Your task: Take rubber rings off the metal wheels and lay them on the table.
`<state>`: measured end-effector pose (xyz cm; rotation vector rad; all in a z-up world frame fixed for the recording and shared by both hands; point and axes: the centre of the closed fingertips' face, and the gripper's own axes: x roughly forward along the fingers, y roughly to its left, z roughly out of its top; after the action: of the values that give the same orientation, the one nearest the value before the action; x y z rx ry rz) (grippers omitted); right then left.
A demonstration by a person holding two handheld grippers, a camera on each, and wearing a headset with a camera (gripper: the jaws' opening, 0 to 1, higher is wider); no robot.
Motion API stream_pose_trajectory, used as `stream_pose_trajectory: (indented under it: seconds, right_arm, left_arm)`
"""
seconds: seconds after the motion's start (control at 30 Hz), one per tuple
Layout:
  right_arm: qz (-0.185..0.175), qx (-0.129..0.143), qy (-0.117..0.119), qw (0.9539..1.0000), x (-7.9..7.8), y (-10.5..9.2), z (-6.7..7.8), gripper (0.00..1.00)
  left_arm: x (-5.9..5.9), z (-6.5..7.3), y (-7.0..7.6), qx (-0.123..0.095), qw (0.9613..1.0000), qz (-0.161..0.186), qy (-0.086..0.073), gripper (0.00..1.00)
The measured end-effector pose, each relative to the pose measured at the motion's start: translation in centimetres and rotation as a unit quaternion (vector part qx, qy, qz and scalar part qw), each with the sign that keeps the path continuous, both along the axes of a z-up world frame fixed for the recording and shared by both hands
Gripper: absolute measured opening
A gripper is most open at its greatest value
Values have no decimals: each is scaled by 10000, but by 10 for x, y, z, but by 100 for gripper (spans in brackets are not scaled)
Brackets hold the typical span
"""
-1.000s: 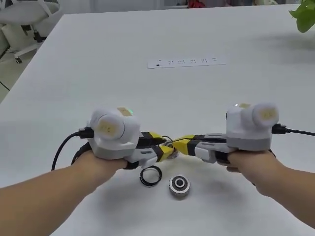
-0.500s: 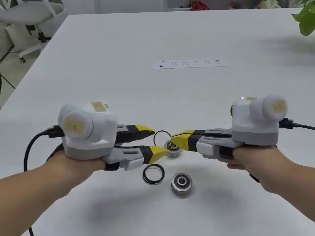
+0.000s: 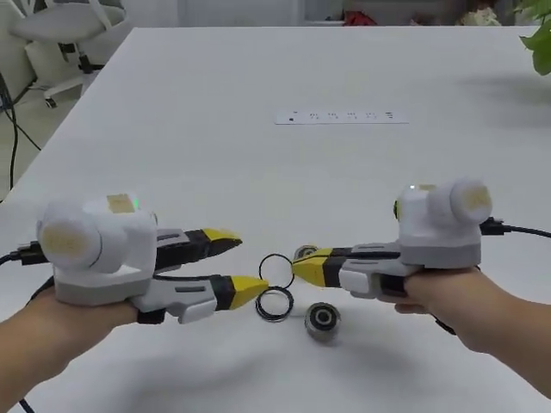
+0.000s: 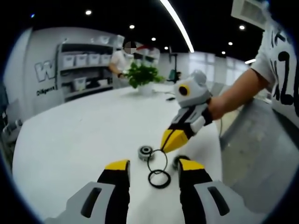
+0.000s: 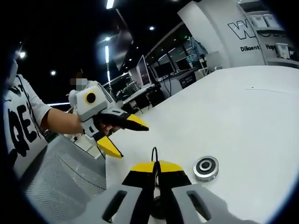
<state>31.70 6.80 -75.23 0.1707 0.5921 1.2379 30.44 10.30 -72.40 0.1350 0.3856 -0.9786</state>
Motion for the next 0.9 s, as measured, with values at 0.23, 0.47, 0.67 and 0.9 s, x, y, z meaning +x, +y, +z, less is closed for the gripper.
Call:
stream_pose_trajectory:
  seconds: [0.23, 0.47, 0.67, 0.9]
  right_arm:
    - [104, -174, 249, 9995, -9, 2, -20, 0]
    - [12, -420, 190, 9989, -2, 1, -33, 0]
    - [29, -514, 104, 9986, -1, -1, -36, 0]
    - [34, -616, -23, 9981, 0, -3, -35, 8]
  left_arm:
    - [-5, -2, 14, -38, 9998, 184, 74, 42]
    - [-4, -5, 21, -32, 9994, 310, 133, 42]
    - [-3, -9, 25, -22, 9992, 366, 170, 42]
    - [-4, -10, 27, -22, 9990, 401, 183, 42]
